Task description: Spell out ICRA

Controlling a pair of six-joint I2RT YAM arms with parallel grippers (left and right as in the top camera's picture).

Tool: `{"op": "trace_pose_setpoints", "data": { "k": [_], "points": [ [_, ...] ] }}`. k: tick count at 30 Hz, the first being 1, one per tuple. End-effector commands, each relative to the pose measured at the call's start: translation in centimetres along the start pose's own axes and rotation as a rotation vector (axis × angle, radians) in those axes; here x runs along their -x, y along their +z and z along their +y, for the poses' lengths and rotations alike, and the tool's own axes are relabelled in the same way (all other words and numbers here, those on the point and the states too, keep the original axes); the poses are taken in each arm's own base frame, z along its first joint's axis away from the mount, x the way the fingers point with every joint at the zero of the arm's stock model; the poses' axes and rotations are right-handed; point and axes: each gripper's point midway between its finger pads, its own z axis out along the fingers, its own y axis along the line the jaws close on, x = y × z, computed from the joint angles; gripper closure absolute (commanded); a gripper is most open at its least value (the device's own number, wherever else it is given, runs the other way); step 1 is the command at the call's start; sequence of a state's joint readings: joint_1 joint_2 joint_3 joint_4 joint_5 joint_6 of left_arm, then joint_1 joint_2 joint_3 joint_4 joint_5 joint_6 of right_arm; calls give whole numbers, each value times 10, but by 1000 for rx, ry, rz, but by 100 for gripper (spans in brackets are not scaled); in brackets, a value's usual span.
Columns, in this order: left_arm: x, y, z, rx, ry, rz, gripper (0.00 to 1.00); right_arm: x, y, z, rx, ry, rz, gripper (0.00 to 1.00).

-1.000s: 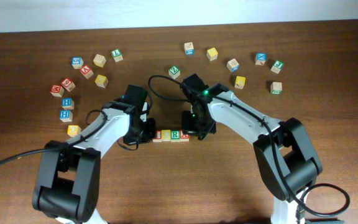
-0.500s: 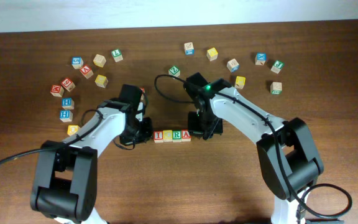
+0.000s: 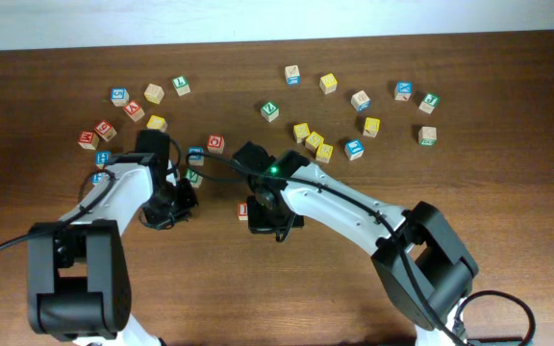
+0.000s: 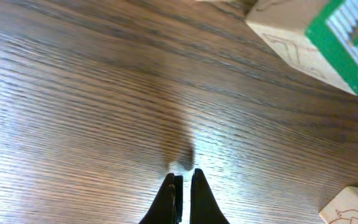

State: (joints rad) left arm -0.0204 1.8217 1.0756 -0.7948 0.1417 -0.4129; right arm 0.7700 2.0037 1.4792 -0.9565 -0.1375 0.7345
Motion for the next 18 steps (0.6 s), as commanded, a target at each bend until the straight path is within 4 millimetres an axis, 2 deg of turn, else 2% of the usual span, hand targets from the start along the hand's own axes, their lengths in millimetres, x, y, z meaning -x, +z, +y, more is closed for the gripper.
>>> {"op": "trace_pose_setpoints", "data": {
  "k": [1,6,13,18],
  "points": [
    [7,-5,4,1,-30,-17,100,0,13,-7,-55,13,-5,96],
    [8,-5,10,4,-49,-13,100,1,26,-9,-70,15,10,96],
    [5,-5,11,9,-50,-2,100,7,26,-5,-53,12,-15,96],
    [4,-5,12,11,-50,4,100,6,25,-13,-92,13,-21,96]
  ]
}}
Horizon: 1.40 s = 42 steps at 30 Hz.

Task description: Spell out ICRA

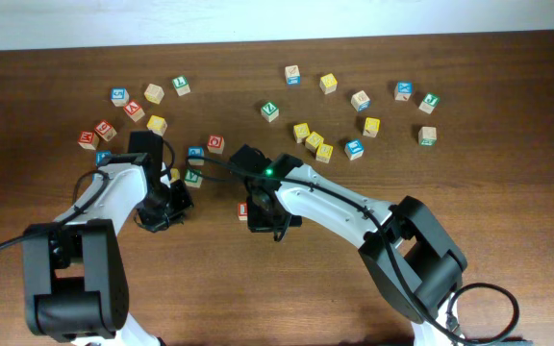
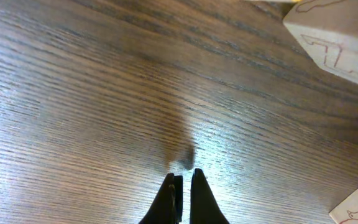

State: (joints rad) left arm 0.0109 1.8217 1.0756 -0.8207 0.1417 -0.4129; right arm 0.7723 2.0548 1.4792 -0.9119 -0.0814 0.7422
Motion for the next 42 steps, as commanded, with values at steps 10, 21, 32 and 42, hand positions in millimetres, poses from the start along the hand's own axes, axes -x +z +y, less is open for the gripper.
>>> {"op": "trace_pose_setpoints", "data": {
  "k": [10,21,32,42],
  "points": [
    [5,-4,0,1,-16,-16,100,-10,19,-8,-26,6,23,96],
    [5,-4,0,2,-16,-16,100,-4,19,-4,-7,-11,-4,96],
    [4,-4,-2,-6,11,-11,100,-18,17,-6,-5,-12,64,96],
    [-20,3,-48,-37,186,8,100,32,-74,-51,34,56,-8,96]
  ]
}}
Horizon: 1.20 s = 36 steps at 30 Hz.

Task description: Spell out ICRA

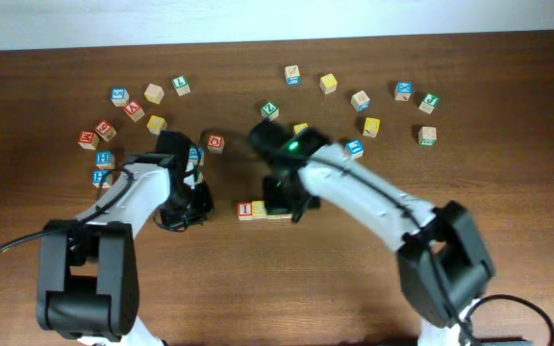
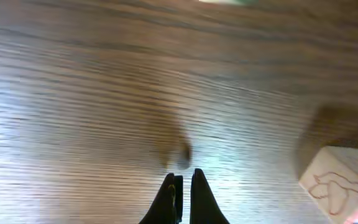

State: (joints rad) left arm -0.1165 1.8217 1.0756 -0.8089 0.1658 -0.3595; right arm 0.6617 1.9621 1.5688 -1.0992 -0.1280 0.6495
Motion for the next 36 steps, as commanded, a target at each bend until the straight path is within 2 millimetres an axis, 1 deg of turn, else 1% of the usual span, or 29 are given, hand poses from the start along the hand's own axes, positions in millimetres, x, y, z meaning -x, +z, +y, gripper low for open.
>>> {"op": "trace_pose_setpoints", "data": {
  "k": [1,3,5,7,8,11,15,17,22,36],
  "points": [
    [3,-2,-11,-18,3,-16,100,25,-13,-45,-9,60,-18,96],
    [5,-2,-12,-26,6,-25,100,28,-8,-65,-20,64,-4,96],
    [8,-2,-16,-46,9,-33,100,25,7,-74,-17,73,9,96],
    [9,-3,-26,-97,14,-31,100,23,24,-64,52,79,11,96],
    [9,-3,-29,-115,18,-32,100,23,32,-63,63,104,0,96],
    [3,-1,-42,-122,58,-25,100,22,45,-62,89,139,-11,96],
    [2,0,-62,-140,91,-52,100,20,47,-58,115,137,-1,96],
    [1,1,-67,-143,106,-54,100,19,47,-53,142,134,9,96],
    [-1,2,-71,-145,117,-51,100,16,48,-37,161,90,-3,96],
    [-5,0,-79,-192,125,-33,100,17,48,-32,175,81,-9,96]
  ]
}}
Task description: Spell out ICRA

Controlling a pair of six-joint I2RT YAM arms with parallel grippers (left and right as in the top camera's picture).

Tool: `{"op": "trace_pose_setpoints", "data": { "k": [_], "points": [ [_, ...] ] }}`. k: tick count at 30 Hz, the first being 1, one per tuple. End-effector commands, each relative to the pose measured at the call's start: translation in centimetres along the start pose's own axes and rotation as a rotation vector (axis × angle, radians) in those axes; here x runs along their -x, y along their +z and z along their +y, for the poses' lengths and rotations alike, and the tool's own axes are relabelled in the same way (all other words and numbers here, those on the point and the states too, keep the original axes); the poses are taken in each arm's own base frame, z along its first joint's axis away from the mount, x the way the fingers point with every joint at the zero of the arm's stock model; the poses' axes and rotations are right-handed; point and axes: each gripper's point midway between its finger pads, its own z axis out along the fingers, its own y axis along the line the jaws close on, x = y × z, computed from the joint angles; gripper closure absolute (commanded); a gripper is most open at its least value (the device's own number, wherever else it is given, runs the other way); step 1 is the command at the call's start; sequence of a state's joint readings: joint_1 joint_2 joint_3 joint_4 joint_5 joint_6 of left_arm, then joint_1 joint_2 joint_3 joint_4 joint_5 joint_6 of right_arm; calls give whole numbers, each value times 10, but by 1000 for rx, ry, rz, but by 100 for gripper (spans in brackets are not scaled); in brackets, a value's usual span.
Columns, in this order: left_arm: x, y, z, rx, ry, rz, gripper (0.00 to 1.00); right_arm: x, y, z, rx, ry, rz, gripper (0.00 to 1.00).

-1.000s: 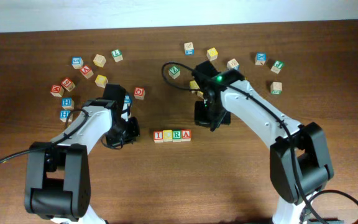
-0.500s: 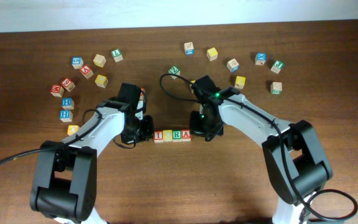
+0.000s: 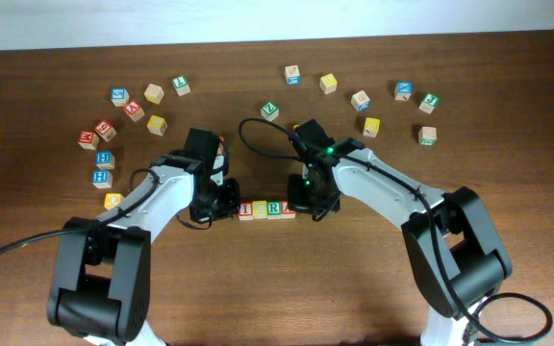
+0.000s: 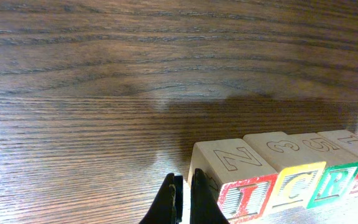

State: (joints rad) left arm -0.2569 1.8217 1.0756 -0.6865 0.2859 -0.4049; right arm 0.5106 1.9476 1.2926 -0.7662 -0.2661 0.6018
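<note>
Four wooden letter blocks stand in a row on the brown table (image 3: pixel 277 288): red I (image 4: pixel 244 198), yellow C (image 4: pixel 297 186), green R (image 4: pixel 334 183) and red A. From overhead the row (image 3: pixel 266 209) reads I C R A. My left gripper (image 4: pixel 183 198) is shut with nothing in it, its tips low at the table and touching or nearly touching the left side of the I block. My right gripper (image 3: pixel 311 203) sits at the row's right end, beside the A block; its jaws are hidden under the wrist.
Several loose letter blocks lie scattered along the far side: a left cluster (image 3: pixel 133 108), a middle group (image 3: pixel 270 111) and a right group (image 3: pixel 371 126). Blue H blocks (image 3: pixel 102 167) and a yellow block (image 3: pixel 113 200) lie at the left.
My left gripper has moved right, from bare table to the left side of the I block. My right gripper has moved from over the row's middle to its right end. The full row shows.
My left gripper stayed shut and empty over bare table left of centre, while my right gripper covered a red block at the centre. Then the I block and a neighbour showed beside my right gripper. Now four blocks stand in line between both grippers.
</note>
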Motion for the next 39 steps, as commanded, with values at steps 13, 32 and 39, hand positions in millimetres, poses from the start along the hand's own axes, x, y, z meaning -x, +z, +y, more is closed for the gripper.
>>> {"op": "trace_pose_setpoints", "data": {
  "k": [13,32,39],
  "points": [
    [2,-3,-10,-38,6,-2,100,-6,-2,12,56,-7,22,96],
    [2,-3,-10,-37,5,-2,100,-5,-2,7,34,-2,16,95],
    [5,-3,4,39,2,-23,100,-1,-2,-2,-19,1,-9,91]
  ]
}}
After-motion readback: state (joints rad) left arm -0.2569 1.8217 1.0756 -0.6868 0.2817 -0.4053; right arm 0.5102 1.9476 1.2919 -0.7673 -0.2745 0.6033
